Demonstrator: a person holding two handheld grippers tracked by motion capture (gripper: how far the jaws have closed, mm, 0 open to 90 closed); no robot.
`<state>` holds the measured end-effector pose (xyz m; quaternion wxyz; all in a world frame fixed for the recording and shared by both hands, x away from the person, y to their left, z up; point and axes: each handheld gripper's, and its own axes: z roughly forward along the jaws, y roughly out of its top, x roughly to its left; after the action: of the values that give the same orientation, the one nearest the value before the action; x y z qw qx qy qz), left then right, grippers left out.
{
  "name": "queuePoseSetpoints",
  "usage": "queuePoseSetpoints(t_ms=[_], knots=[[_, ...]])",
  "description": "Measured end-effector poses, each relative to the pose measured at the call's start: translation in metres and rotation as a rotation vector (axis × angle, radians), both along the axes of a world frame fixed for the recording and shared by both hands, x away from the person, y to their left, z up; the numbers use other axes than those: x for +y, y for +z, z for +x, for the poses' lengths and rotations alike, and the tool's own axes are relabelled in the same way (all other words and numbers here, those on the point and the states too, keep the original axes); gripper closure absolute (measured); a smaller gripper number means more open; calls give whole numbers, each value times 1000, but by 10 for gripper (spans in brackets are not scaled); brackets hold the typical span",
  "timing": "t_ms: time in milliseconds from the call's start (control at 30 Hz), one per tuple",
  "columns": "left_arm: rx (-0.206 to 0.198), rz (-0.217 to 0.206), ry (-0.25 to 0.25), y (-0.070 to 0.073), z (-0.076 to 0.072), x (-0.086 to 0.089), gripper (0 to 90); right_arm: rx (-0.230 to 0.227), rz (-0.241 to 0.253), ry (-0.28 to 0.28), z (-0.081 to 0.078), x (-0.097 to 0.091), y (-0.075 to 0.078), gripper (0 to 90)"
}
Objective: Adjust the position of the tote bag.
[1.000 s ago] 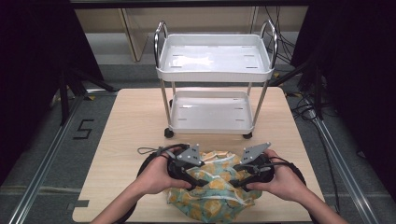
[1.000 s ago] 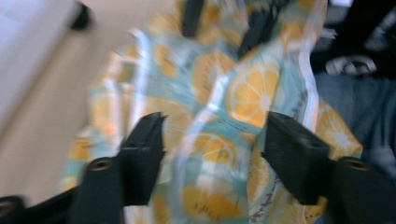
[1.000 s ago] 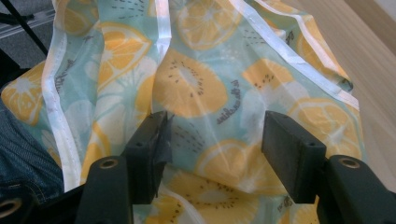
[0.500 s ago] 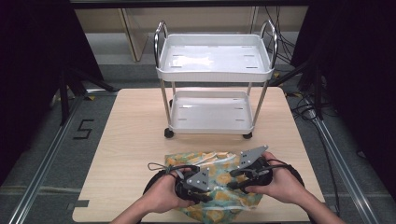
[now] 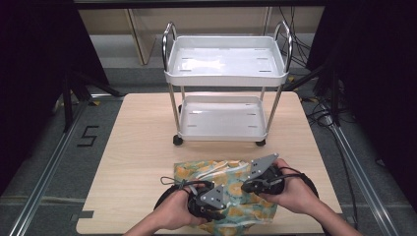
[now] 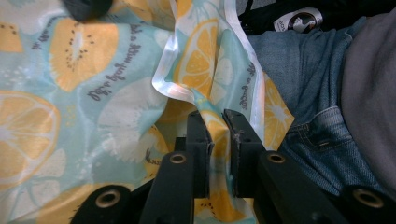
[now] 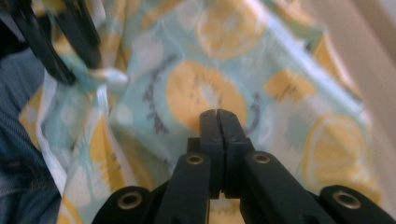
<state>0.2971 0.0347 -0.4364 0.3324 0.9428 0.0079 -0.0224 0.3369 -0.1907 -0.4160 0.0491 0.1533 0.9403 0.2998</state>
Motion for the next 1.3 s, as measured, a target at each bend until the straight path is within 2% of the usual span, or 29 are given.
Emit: queuePoseSetpoints(t_ms=[33,67,100,133,200,233,300,333,367,433,533,567,600,733,867,967,1033,1100,1167,1300], knots=[[0,4,-4,-1,0,0,802,9,22,-7,-1,0,2,824],[-8,5,-6,-1,0,0,801,-6,40,15,0,1,2,706],[-6,18,-15,-2,0,-1,801,-6,60,27,0,2,3,625],[-5,18,-13,-3,0,-1,800,-4,73,19,-3,3,2,596],[-4,17,-14,-5,0,-3,800,-4,69,58,-5,6,0,469],[0,22,-13,-5,0,-3,799,3,70,55,-6,8,-1,422],[-3,25,-18,-5,0,-3,799,15,67,71,-8,10,-4,382],[-7,26,-20,-5,0,-4,799,6,67,93,-8,12,-6,356],[-6,28,-23,-5,0,-4,799,14,63,86,-9,13,-7,341],[-5,29,-27,-6,0,-4,798,9,51,103,-10,15,-9,340],[-8,30,-24,-6,0,-4,795,-37,18,138,-9,18,-10,377],[-5,30,-19,-6,1,-4,794,-12,3,105,-13,19,-10,421],[-5,33,-21,-6,1,-4,793,-52,1,139,-10,20,-10,484],[-5,36,-21,-6,1,-4,791,-107,-23,160,-7,21,-8,729],[-3,37,-24,-7,1,-4,789,-77,-33,131,-6,21,-7,882],[-6,35,-20,-7,1,-4,788,-59,-31,118,-6,21,-6,900],[-5,35,-21,-8,1,-4,788,-75,-23,133,-3,22,-6,900],[-5,36,-21,-8,1,-4,787,-71,-6,95,-3,21,-4,900],[-1,38,-20,-8,1,-5,787,-96,18,83,0,21,-2,900],[-31,56,-24,-7,1,-6,788,-133,54,12,11,21,2,900]])
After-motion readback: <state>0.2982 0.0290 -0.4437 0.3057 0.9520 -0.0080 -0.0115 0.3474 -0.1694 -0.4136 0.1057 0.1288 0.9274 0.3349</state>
